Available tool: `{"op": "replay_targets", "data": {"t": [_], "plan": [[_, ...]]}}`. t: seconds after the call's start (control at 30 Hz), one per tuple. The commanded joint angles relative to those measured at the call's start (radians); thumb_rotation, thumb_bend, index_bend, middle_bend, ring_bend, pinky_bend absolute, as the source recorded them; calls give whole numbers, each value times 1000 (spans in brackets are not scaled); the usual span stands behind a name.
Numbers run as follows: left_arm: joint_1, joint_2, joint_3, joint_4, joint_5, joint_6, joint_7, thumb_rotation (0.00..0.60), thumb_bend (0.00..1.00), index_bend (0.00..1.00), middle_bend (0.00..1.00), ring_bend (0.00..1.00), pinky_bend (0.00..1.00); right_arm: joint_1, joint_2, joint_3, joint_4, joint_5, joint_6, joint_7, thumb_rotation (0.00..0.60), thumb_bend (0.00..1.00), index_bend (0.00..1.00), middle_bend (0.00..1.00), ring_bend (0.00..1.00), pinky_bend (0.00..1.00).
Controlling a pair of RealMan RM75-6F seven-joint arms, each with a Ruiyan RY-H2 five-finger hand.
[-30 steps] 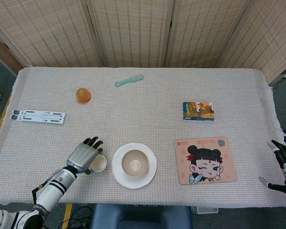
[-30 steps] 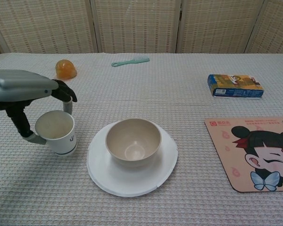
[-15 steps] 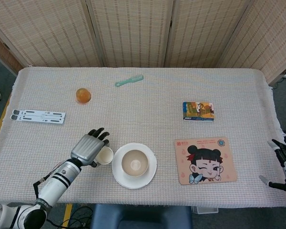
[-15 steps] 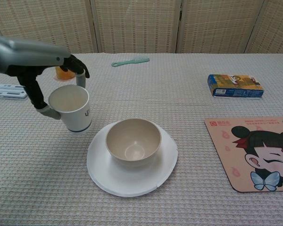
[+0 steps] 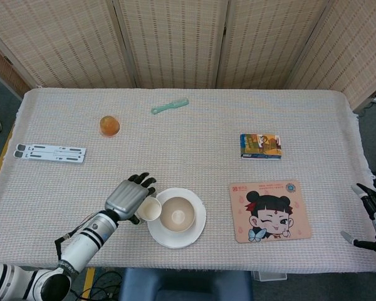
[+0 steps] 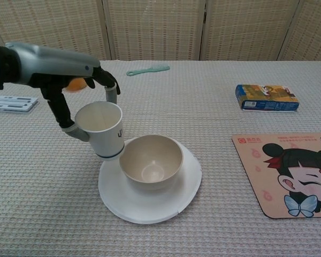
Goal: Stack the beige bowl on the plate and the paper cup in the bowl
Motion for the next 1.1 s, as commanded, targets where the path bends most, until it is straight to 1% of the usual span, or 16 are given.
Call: {"op": "replay_targets", "data": {"t": [0.03,0.2,0.4,0.67,0.83,1.1], "plan": [[-28,-21,-9,7,-31,-1,3,600,212,491,156,0,171,1,2,-2,5,-6,0,10,600,191,0,0,0,0],[-64,-36,-17,24,-62,-4,7,600,212,497,156,0,171,2,3,-3,10,-8,0,20,600,191,0,0,0,0],[-99,-35,-32,36,-94,-18,-5,600,212,497,157,0,171,1,3,-4,10,-6,2,21,600,191,0,0,0,0],[-151,-31,-40,47,-138,-41,-6,600,212,498,161,0,170,5,2,-1,8,6,-7,15,600,191,0,0,0,0],[-173,-49,-25,46,-161,-34,-3,600,212,498,162,0,171,6,4,-4,6,-4,-7,16,600,191,0,0,0,0],[-176,-108,4,83,-143,-39,-31,600,212,498,162,0,171,-1,6,-8,7,-14,9,23,600,191,0,0,0,0]]}}
